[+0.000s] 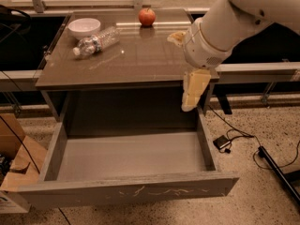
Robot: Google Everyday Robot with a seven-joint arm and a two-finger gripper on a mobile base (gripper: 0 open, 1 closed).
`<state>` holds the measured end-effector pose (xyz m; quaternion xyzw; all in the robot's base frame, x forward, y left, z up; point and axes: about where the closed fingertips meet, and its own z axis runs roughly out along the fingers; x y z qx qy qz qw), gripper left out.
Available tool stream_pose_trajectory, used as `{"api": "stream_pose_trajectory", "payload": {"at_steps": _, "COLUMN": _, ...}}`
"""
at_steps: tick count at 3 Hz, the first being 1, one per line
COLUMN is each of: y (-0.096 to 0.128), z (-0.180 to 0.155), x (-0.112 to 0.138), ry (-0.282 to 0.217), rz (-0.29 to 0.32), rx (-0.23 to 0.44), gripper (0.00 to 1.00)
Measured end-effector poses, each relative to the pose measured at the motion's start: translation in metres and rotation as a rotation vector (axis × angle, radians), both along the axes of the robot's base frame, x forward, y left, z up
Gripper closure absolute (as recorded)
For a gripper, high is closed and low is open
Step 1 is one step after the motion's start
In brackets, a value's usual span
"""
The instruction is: Place water bottle into top drawer
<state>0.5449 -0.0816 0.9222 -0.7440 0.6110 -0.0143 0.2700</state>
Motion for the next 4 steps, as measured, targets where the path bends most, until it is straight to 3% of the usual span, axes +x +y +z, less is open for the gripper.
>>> {"api": "stream_pose_trajectory", "payload": {"at_steps": 2, "y": 0.047, "z": -0.006, "x": 0.059, "ry": -0.005, "rz": 0.079, "rx": 0.007, "gripper": 0.0}}
{"api": "stream_pose_trajectory", "payload": {"at_steps": 4, "y": 0.048, "z": -0.013, "x": 0.069, "ry": 0.005, "rz": 0.055, "rx": 0.017, "gripper": 0.0}}
